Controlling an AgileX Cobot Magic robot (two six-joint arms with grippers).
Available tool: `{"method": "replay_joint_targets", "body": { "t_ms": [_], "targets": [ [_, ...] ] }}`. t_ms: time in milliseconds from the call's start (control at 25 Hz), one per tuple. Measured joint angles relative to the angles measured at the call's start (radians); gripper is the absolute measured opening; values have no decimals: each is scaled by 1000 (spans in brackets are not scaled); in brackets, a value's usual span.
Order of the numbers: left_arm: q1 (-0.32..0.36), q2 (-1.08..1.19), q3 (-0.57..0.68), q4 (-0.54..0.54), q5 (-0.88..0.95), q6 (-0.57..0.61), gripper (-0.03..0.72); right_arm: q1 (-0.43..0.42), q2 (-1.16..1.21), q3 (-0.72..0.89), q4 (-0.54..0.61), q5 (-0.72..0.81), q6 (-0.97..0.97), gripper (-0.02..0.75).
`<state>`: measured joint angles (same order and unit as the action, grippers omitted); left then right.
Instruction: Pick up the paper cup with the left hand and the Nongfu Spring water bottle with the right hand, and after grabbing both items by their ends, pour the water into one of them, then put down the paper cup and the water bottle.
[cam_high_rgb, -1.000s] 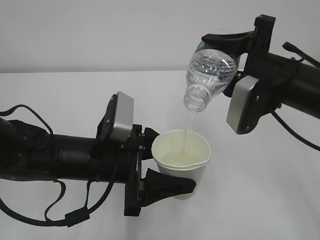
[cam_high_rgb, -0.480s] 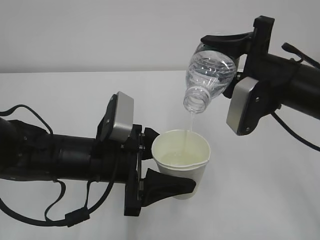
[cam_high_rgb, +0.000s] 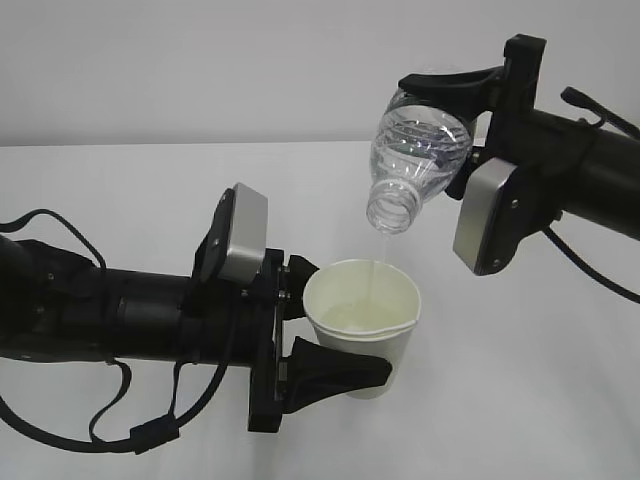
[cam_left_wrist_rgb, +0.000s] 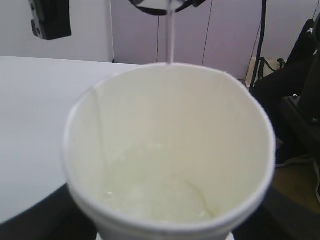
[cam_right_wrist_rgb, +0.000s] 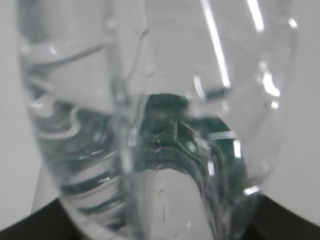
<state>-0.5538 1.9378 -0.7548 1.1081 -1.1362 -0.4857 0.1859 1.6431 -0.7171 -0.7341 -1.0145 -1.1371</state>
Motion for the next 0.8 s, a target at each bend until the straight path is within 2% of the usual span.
{"method": "replay_joint_targets", "body": {
  "t_ms": [800],
  "targets": [
    [0, 0, 0, 0, 0, 0, 510, 0, 0, 0, -6, 0, 0, 416]
  ]
}}
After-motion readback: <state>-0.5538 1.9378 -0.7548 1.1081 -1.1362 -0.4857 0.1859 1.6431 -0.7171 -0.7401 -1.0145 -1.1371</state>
